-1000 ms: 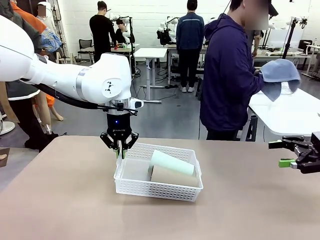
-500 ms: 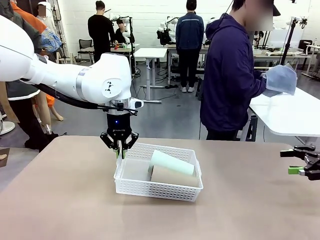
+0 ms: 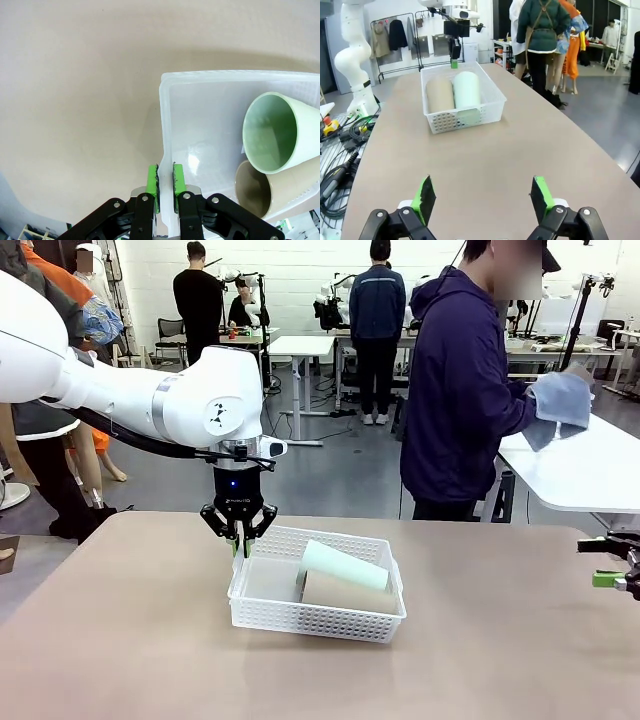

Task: Clean and organize the cups into the basket.
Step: Pick up the Reusable plastic cup from the right side of the table and stack it inside the Organizing basket in the center of the table.

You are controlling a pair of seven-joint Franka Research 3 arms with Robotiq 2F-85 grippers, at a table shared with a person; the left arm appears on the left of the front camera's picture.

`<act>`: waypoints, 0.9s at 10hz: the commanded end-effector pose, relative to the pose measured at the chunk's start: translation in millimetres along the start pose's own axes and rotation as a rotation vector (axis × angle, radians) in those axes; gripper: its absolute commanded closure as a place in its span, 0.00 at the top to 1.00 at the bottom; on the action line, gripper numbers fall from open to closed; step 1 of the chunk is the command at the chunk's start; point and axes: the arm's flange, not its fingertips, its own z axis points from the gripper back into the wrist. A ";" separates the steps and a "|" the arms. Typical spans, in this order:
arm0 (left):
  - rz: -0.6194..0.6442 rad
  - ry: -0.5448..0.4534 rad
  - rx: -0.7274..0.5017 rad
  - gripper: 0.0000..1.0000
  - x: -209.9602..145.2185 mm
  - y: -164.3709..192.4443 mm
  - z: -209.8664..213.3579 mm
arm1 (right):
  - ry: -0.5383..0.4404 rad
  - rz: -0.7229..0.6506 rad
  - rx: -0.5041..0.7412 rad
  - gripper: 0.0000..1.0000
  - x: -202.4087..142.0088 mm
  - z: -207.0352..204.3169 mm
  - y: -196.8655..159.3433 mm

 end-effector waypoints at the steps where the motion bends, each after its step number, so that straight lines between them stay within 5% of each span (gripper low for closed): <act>1: 0.012 -0.004 -0.001 0.00 -1.1 -0.9 0.4 | 0.008 -0.002 0.008 1.00 -0.9 -6.0 -1.5; 9: 0.012 -0.004 -0.001 0.00 -1.1 -0.9 0.4 | 0.008 -0.002 0.008 1.00 -0.9 -6.0 -1.5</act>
